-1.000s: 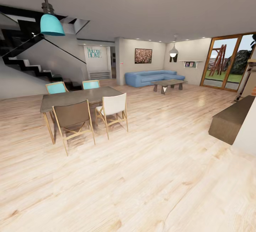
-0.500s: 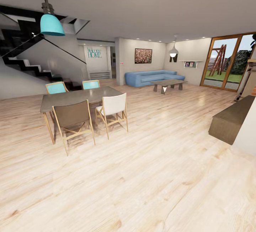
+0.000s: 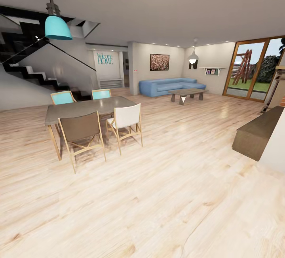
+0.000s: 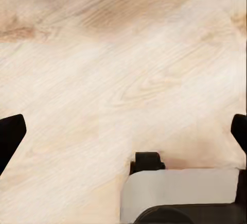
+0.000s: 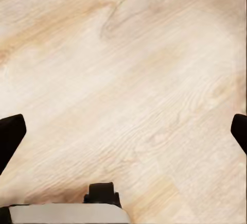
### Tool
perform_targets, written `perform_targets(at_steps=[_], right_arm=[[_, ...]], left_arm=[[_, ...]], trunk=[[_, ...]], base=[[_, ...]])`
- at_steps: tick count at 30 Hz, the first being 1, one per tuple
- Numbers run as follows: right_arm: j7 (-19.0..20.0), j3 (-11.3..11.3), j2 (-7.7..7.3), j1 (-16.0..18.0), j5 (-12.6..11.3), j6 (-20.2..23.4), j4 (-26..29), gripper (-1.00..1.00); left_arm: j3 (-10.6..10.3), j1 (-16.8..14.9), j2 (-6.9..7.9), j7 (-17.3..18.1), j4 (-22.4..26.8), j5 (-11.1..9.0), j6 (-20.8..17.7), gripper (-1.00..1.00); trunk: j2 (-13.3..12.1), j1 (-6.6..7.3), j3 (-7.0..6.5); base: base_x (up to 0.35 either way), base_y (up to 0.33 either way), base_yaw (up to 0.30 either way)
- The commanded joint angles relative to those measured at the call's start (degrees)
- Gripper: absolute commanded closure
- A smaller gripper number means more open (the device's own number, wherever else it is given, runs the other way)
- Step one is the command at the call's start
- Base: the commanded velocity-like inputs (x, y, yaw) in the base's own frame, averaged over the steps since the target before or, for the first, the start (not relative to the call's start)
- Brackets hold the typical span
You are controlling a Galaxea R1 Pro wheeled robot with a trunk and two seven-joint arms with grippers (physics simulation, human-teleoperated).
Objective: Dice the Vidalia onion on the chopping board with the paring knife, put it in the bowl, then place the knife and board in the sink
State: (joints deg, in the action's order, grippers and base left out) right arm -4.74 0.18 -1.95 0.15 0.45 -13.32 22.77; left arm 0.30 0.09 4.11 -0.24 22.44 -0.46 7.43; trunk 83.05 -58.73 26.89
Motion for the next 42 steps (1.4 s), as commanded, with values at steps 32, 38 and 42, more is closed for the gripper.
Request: perform_targets(at_steps=[32,38,42], right_arm=[[-0.37,0.18,-0.02,0.03,-0.01,-5.4,10.89,-1.0],[-0.43,0.18,0.0,0.03,-0.01,-5.4,10.89,-1.0],[-0.49,0.18,0.01,0.03,-0.01,-5.4,10.88,-1.0]], left_arm=[[4.18,-0.01,0.04,-0.02,2.38,-2.62,13.84,-1.0],[4.18,-0.01,0.03,-0.02,1.84,-2.62,13.84,-1.0],[4.18,-0.01,0.03,-0.02,1.57,-2.56,13.84,-1.0]], trunk=[[0.03,0.0,0.04],[0.03,0.0,0.04],[0.03,0.0,0.04]], base=[[0.0,0.0,0.0],[0.0,0.0,0.0],[0.0,0.0,0.0]])
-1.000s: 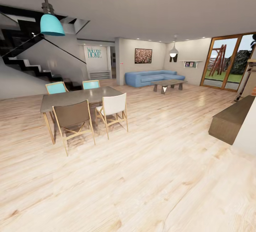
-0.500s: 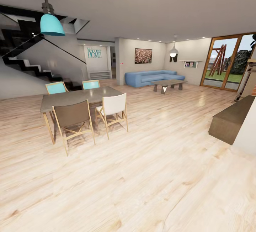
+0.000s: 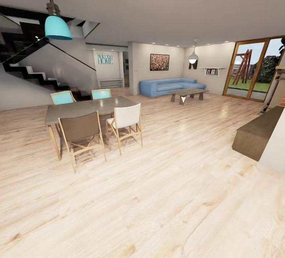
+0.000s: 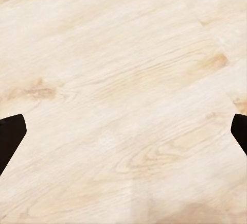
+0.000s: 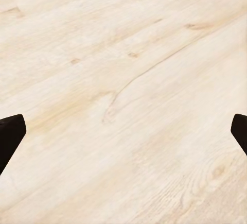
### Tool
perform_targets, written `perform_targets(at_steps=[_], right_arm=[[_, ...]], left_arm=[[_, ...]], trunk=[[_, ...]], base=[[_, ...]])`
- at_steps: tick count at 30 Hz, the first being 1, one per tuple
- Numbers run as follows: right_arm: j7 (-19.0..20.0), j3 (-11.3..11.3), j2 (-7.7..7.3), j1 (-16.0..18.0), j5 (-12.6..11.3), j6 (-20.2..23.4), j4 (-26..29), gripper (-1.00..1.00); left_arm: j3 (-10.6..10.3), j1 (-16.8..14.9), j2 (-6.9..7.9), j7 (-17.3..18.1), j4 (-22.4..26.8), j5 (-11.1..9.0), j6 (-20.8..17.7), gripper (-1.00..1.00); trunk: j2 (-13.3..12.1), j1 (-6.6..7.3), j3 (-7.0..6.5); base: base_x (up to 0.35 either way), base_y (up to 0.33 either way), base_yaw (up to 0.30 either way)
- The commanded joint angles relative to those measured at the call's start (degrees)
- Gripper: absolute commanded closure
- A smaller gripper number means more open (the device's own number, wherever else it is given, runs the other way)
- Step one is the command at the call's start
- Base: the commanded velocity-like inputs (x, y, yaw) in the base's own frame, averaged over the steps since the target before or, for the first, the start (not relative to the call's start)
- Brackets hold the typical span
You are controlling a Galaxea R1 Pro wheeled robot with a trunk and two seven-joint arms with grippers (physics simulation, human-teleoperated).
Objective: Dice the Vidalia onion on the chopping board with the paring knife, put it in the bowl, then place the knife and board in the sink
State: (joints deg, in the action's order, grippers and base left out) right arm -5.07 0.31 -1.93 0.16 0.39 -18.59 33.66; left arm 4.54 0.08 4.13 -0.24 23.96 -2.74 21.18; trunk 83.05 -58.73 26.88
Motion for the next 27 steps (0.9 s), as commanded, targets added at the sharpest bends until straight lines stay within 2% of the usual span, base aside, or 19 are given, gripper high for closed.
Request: perform_targets(at_steps=[1,10,27], right_arm=[[-0.18,0.04,0.0,0.02,0.05,-0.13,-0.01,-1.0],[-0.21,0.04,0.06,0.02,0.05,-0.13,-0.06,-1.0],[-0.21,0.04,0.0,0.02,0.05,-0.13,-0.08,-1.0]], left_arm=[[-0.06,0.01,0.0,-0.02,0.03,-0.27,0.09,-1.0],[-0.06,0.01,0.0,-0.02,-0.14,-0.25,0.09,-1.0],[-0.06,0.01,0.02,-0.02,-0.14,-0.25,0.09,-1.0]], trunk=[[0.03,0.0,0.05],[0.03,0.0,0.05],[0.03,0.0,0.05]], base=[[0.0,0.0,0.0],[0.0,0.0,-0.019],[0.0,0.0,-0.233]])
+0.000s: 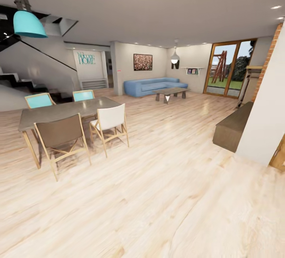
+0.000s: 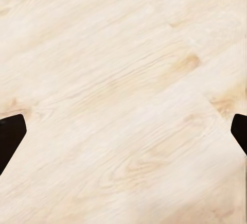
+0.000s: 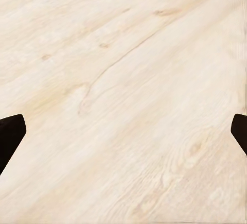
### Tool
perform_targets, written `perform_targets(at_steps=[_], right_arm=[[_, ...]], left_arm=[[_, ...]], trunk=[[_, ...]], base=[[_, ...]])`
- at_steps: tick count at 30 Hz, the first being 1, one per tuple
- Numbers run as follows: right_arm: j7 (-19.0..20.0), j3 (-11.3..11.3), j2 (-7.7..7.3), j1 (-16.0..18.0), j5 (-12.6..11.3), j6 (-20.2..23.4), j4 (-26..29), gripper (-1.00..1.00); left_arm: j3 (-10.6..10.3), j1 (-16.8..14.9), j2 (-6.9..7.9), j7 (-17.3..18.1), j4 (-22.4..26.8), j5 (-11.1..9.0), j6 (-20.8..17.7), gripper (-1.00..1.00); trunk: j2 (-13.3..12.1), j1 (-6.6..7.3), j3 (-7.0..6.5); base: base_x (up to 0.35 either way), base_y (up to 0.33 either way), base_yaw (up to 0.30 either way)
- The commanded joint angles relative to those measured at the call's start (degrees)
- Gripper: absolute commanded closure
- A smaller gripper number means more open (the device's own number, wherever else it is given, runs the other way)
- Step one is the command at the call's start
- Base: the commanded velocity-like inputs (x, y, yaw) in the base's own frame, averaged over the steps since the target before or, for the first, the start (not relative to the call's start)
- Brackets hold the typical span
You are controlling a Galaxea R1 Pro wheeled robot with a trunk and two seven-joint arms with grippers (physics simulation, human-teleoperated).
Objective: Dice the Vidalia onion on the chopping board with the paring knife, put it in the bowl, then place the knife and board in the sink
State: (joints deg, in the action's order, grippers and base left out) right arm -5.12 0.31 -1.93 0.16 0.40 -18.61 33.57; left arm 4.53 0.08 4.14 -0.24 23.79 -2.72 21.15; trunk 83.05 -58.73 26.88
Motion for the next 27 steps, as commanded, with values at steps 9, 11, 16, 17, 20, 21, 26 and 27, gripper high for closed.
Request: perform_targets(at_steps=[9,11,16,17,20,21,26,27], right_arm=[[-0.15,0.04,0.01,0.02,0.03,-0.11,0.01,-1.0],[-0.15,0.04,0.02,0.02,0.03,-0.11,0.01,-1.0],[-0.15,-0.02,0.0,0.02,0.04,-0.11,0.01,-1.0],[-0.15,-0.03,0.0,0.02,0.03,-0.11,0.01,-1.0],[-0.15,-0.05,0.0,0.02,0.03,-0.11,0.01,-1.0],[-0.15,-0.05,0.0,0.02,0.02,-0.11,0.01,-1.0],[-0.15,-0.05,0.0,0.02,0.04,-0.11,0.01,-1.0],[-0.15,-0.05,0.0,0.02,0.01,-0.11,0.01,-1.0]], left_arm=[[-0.05,0.01,0.01,-0.02,0.03,-0.28,0.12,-1.0],[-0.05,0.01,0.0,-0.02,0.03,-0.3,0.12,-1.0],[-0.05,0.01,0.0,-0.02,0.03,-0.35,0.12,-1.0],[-0.05,0.01,0.0,-0.02,0.03,-0.36,0.12,-1.0],[-0.05,0.01,-0.01,-0.02,0.03,-0.36,0.12,-1.0],[-0.05,0.01,-0.01,-0.02,0.03,-0.36,0.12,-1.0],[-0.05,0.01,-0.01,-0.02,0.03,-0.36,0.12,-1.0],[-0.05,0.01,-0.01,-0.02,0.0,-0.36,0.12,-1.0]], trunk=[[0.03,0.0,0.05],[0.03,0.0,0.05],[0.03,0.0,0.05],[0.03,0.0,0.05],[0.03,0.0,0.05],[0.03,0.0,0.05],[0.03,0.0,0.05],[0.03,0.0,0.05]], base=[[0.0,0.0,-0.244],[0.0,0.0,-0.244],[0.0,0.047,-0.244],[0.0,0.215,-0.244],[0.0,0.248,-0.244],[0.0,0.278,-0.244],[0.0,0.286,-0.244],[0.0,0.29,-0.244]])
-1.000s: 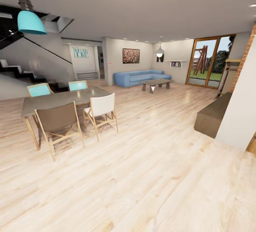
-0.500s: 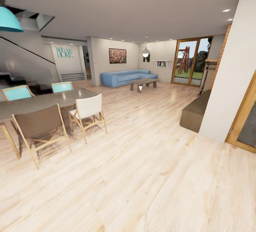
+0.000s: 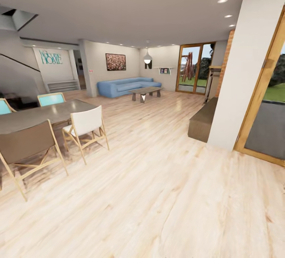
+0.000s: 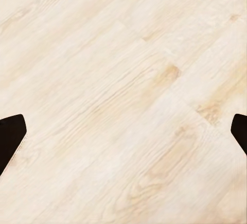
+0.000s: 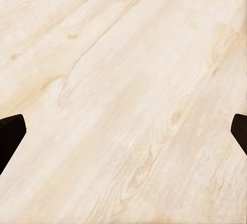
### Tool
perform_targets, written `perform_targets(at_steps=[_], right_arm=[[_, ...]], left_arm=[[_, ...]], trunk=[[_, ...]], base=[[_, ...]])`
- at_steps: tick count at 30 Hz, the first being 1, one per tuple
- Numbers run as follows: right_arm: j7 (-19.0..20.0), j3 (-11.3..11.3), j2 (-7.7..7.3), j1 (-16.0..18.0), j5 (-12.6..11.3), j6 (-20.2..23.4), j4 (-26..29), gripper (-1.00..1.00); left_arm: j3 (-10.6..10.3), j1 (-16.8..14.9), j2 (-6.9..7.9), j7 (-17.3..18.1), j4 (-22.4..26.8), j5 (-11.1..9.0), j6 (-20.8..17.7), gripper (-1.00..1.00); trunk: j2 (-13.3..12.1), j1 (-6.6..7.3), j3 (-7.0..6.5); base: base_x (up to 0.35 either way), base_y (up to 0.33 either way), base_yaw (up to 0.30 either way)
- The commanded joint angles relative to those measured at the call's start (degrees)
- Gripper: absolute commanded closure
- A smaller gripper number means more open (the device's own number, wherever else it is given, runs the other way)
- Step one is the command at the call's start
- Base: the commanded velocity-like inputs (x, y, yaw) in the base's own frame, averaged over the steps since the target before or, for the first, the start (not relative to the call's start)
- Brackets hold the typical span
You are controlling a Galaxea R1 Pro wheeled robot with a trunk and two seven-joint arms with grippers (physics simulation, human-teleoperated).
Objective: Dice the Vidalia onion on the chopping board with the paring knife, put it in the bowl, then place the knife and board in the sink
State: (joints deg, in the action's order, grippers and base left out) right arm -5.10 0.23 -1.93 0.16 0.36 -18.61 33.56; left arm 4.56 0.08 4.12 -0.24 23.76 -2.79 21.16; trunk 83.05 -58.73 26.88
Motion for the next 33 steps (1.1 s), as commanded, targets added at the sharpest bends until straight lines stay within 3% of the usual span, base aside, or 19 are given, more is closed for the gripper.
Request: perform_targets(at_steps=[1,9,33], right_arm=[[-0.17,0.03,0.0,0.02,0.03,-0.11,0.01,-1.0],[-0.17,0.04,0.0,0.02,0.07,-0.11,0.01,-1.0],[-0.17,-0.06,-0.09,0.02,0.06,-0.11,0.01,-1.0]], left_arm=[[-0.08,0.01,0.01,-0.02,0.01,-0.28,0.11,-1.0],[-0.08,0.01,0.01,-0.02,-0.03,-0.24,0.11,-1.0],[-0.08,0.01,0.01,-0.02,-0.03,-0.2,0.11,-1.0]], trunk=[[0.03,0.0,0.05],[0.03,0.0,0.05],[0.03,0.0,0.05]], base=[[0.0,0.29,-0.244],[0.0,0.198,-0.244],[0.0,0.004,-0.244]])
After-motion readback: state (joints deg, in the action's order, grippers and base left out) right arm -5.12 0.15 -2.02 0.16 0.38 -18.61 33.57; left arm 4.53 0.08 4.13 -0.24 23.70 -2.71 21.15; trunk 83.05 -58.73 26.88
